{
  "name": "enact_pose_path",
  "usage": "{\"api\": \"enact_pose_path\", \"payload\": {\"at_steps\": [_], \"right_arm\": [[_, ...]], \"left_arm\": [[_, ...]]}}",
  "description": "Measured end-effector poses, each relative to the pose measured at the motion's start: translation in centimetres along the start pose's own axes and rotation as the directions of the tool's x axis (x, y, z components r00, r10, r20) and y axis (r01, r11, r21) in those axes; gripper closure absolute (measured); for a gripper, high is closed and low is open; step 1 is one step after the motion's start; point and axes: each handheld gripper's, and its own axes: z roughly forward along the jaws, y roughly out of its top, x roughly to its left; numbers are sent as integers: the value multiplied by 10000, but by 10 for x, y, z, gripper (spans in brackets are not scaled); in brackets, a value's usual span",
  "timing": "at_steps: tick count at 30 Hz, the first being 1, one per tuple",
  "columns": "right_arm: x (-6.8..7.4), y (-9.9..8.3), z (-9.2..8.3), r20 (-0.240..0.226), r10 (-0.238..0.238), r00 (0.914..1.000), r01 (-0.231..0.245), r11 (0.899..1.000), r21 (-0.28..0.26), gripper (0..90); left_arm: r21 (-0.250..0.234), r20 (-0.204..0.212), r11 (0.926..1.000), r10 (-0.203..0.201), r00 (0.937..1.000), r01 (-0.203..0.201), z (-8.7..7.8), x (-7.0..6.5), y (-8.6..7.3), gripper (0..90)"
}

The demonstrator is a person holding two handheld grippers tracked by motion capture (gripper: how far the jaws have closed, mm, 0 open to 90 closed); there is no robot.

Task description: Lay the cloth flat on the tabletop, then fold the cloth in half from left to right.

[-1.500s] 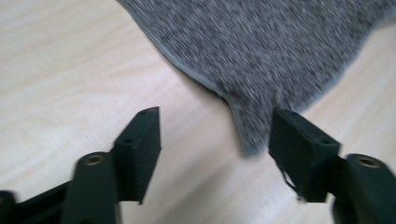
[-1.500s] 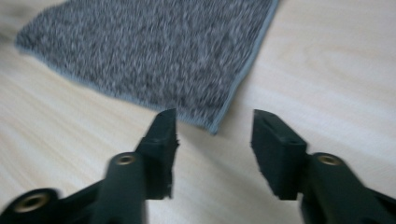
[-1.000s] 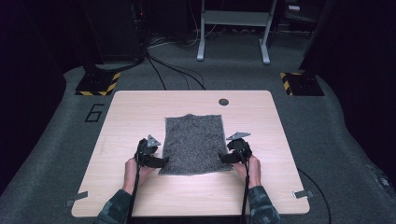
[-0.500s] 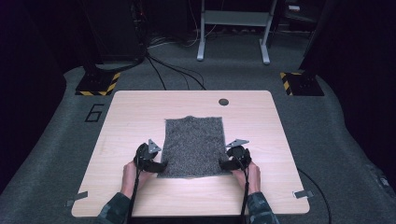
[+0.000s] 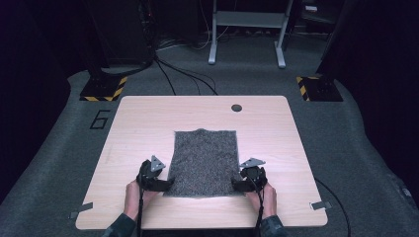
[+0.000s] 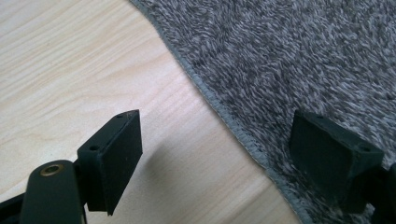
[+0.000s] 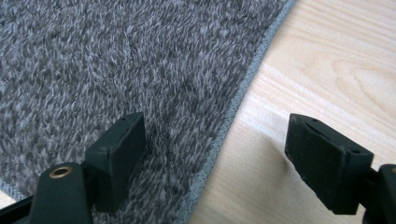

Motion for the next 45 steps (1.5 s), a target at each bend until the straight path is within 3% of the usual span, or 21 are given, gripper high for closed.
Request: {"api": "enact_pose_path", "payload": {"at_steps": [6,9,13,16,21,24,25,26,28,29,30,33,34,36,39,40,45], "right_arm": [[-2,-3,-1,-55,204,9998,-204,9998,-35,187],[-1,-1,-2,12,229,9997,-229,9997,35,159],[3,9,-14,-322,108,9994,-126,9984,-545,154],[15,20,-21,-654,-105,9978,52,9967,-806,155],[33,32,-22,-1076,-490,9930,387,9946,-959,155],[59,43,-16,-1494,-943,9843,810,9924,-928,142],[59,43,-16,-1494,-943,9843,810,9924,-928,142],[73,49,-11,-1690,-1373,9760,1235,9883,-894,128],[78,50,-10,-1753,-1409,9744,1266,9879,-899,124],[89,54,-6,-1912,-1625,9680,1467,9847,-940,116],[93,55,-5,-1986,-1615,9667,1467,9853,-872,116],[107,61,2,-2311,-2073,9506,1899,9772,-952,118],[112,63,4,-2386,-2176,9464,2005,9752,-940,119],[116,64,6,-2413,-2271,9435,2086,9729,-1000,122],[133,69,17,-2848,-2421,9275,2258,9701,-892,123],[144,71,22,-3002,-2467,9214,2320,9690,-844,129],[170,76,36,-3358,-2969,8939,2872,9546,-793,162]], "left_arm": [[147,133,9999,-29,9999,27,-1,1,0,148],[-180,280,9991,-384,9989,389,-4,6,2,126],[-415,405,9976,-531,9978,547,-13,20,16,107],[-565,243,9969,-534,9983,547,-11,29,28,110],[-413,303,9978,-515,9982,527,-1,46,46,107],[-336,725,9943,-987,9925,1014,14,64,59,94],[-336,725,9943,-987,9925,1014,14,64,59,92],[-236,837,9928,-1148,9899,1171,24,71,66,90],[-204,836,9917,-1249,9886,1270,28,75,70,90],[-308,907,9892,-1401,9860,1434,33,79,74,90],[-269,908,9893,-1402,9860,1432,37,84,77,91],[-348,1021,9874,-1503,9834,1545,42,87,82,115],[-258,1264,9875,-1508,9804,1553,48,91,86,135],[-305,1255,9857,-1605,9790,1655,52,92,89,137],[-85,1349,9854,-1673,9766,1700,61,96,94,139],[-44,1180,9860,-1652,9792,1669,68,97,95,149],[189,1285,9823,-1870,9739,1862,82,101,98,168]]}}
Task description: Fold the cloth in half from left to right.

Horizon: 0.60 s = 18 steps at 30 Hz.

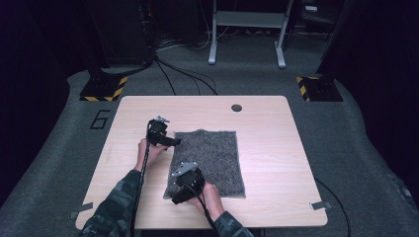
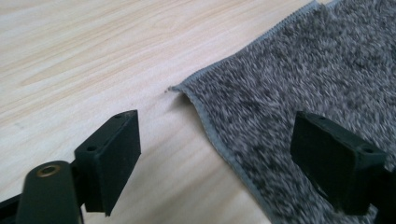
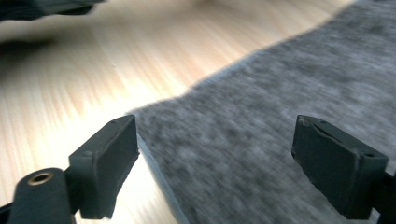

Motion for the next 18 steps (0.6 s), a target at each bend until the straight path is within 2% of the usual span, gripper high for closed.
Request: {"api": "enact_pose_path", "payload": {"at_steps": [1,2,3,4,6,7,8,9,10,11,12,14,17,18], "right_arm": [[3,2,4,34,-174,9998,174,9998,99,187],[3,2,4,34,-174,9998,174,9998,99,187],[9,4,9,-57,-238,9997,239,9995,204,215],[12,5,11,-54,-147,9999,148,9996,221,230],[17,7,16,-169,-453,9988,459,9983,345,274],[18,7,18,-103,-578,9983,581,9979,285,305],[22,8,20,-35,-453,9990,454,9985,313,330],[25,9,21,-22,-505,9987,505,9978,435,354],[27,9,22,-52,-603,9982,604,9977,321,383],[28,9,23,-52,-746,9972,748,9965,381,410],[31,9,25,26,-716,9974,715,9966,404,437],[34,8,29,175,-892,9959,885,9954,365,479],[35,7,30,166,-853,9962,848,9960,297,514],[34,8,29,132,-847,9963,841,9956,413,560]], "left_arm": [[-56,-64,10000,-35,10000,35,3,2,2,178],[-56,-64,10000,-35,10000,35,3,2,2,192],[-47,-174,9999,97,9998,-98,5,3,4,202],[-8,-130,10000,1,9999,-1,7,2,5,211],[49,-168,9999,99,9998,-98,10,4,8,235],[50,-99,10000,56,9999,-55,12,4,9,247],[40,-117,10000,91,9999,-90,13,4,10,266],[50,-162,9998,185,9997,-184,14,4,11,277],[1,-297,9997,259,9992,-259,15,4,12,294],[84,-178,9997,233,9996,-232,16,4,13,315],[53,-234,9998,217,9995,-216,18,4,13,332],[175,-244,9995,253,9994,-249,21,4,15,368],[261,-320,9993,284,9991,-276,23,4,15,402],[272,-370,9992,299,9989,-289,23,3,16,454]]}}
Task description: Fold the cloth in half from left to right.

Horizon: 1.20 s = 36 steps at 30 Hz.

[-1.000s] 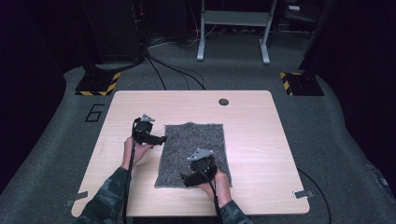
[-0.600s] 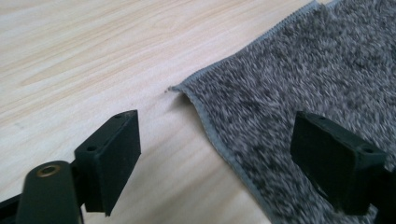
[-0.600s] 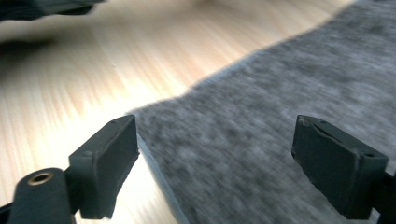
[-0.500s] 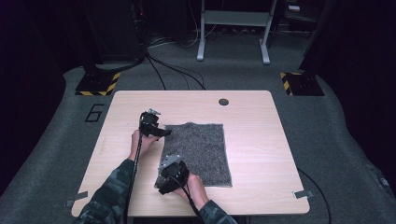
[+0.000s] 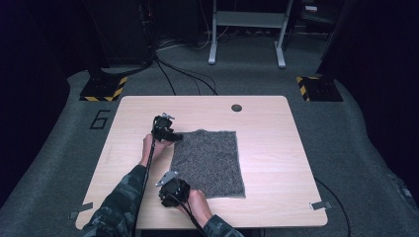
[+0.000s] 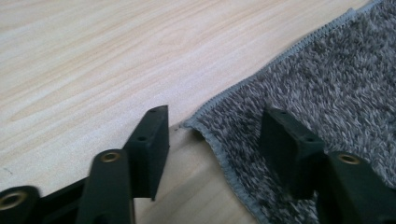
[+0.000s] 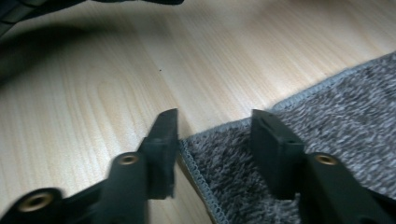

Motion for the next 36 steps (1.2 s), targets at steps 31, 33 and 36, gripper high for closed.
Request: {"api": "enact_pose_path", "payload": {"at_steps": [31,33,36], "right_arm": [[-7,-6,-11,43,375,9993,-370,9956,-862,863],[-8,-6,-15,-8,403,9992,-401,9932,-1094,863],[-9,-5,-23,-60,470,9989,-474,9896,-1358,864]], "left_arm": [[-416,-36,9972,623,9981,-624,-7,-6,2,874],[-581,-22,9964,615,9981,-615,-9,-7,5,874],[-753,68,9955,581,9983,-574,-15,-9,10,875]]}}
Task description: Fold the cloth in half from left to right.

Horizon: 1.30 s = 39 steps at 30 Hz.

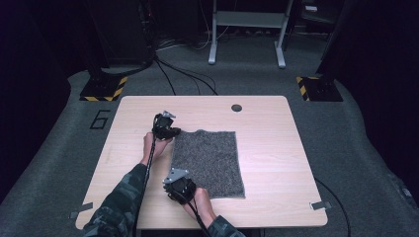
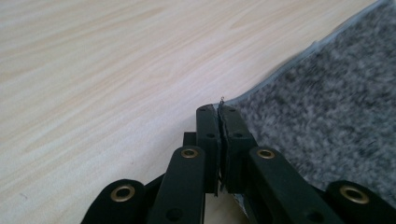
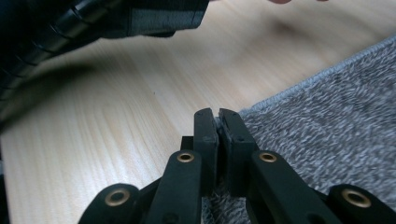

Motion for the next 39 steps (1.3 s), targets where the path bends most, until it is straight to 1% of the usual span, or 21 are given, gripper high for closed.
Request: {"api": "enact_pose_path", "payload": {"at_steps": [5,6,7,11,12,13,14,15,17,18,19,23,25,27,29,30,31,34,36,37,39], "right_arm": [[0,4,-12,-15,98,10000,-98,9992,-384,865],[0,4,-12,-15,98,10000,-98,9992,-384,865],[0,7,-18,3,113,9999,-112,9984,-557,867],[-1,14,-27,59,167,9998,-160,9952,-968,867],[-1,14,-27,59,167,9998,-160,9952,-968,867],[0,15,-29,77,246,9997,-237,9942,-1053,868],[-1,18,-32,88,143,9999,-132,9932,-1154,868],[-2,22,-37,85,211,9997,-198,9905,-1363,867],[-2,26,-41,155,266,9995,-240,9884,-1503,868],[-2,28,-43,124,358,9993,-335,9875,-1540,868],[-2,30,-45,177,348,9992,-315,9863,-1620,868],[-3,36,-52,233,273,9994,-221,9798,-1990,868],[-3,38,-56,275,353,9990,-287,9767,-2125,868],[-3,39,-59,309,389,9988,-310,9741,-2238,868],[-4,41,-62,266,427,9987,-351,9703,-2393,868],[-4,43,-63,267,440,9987,-362,9692,-2436,868],[-4,45,-65,293,338,9990,-253,9675,-2517,868],[-3,45,-69,419,390,9984,-265,9634,-2667,868],[-4,43,-73,463,461,9979,-322,9635,-2659,868],[-4,43,-73,463,461,9979,-322,9635,-2659,868],[-6,36,-79,610,617,9962,-435,9634,-2646,867]], "left_arm": [[-12,2,9997,227,9997,-227,-6,-4,9,876],[-92,-135,9993,352,9993,-353,-6,-6,11,876],[57,-131,9988,479,9988,-479,-9,-7,15,876],[-51,-230,9991,426,9988,-427,-15,-6,23,876],[-51,-230,9991,426,9988,-427,-15,-6,23,877],[-77,-267,9988,487,9985,-489,-19,-6,27,877],[-130,-342,9984,548,9979,-553,-21,-6,29,877],[-151,-372,9984,531,9979,-537,-24,-6,32,877],[-177,-459,9982,567,9973,-576,-29,-5,37,877],[-278,-606,9978,590,9964,-608,-33,-5,41,877],[-216,-658,9971,713,9953,-728,-35,-5,43,877],[-183,-737,9971,723,9947,-739,-40,-4,49,877],[-215,-803,9971,716,9942,-735,-44,-4,52,877],[-152,-1077,9959,865,9904,-886,-48,-5,56,877],[-36,-1206,9958,907,9885,-918,-53,-3,58,877],[-36,-1206,9958,907,9885,-918,-53,-3,58,877],[-157,-1217,9965,791,9894,-816,-58,0,60,877],[-249,-1128,9967,742,9908,-775,-64,2,65,877],[-258,-1144,9952,906,9893,-941,-62,-6,70,877],[-258,-1144,9952,906,9893,-941,-62,-6,70,876],[-149,-967,9945,1019,9901,-1038,-56,-14,75,876]]}}
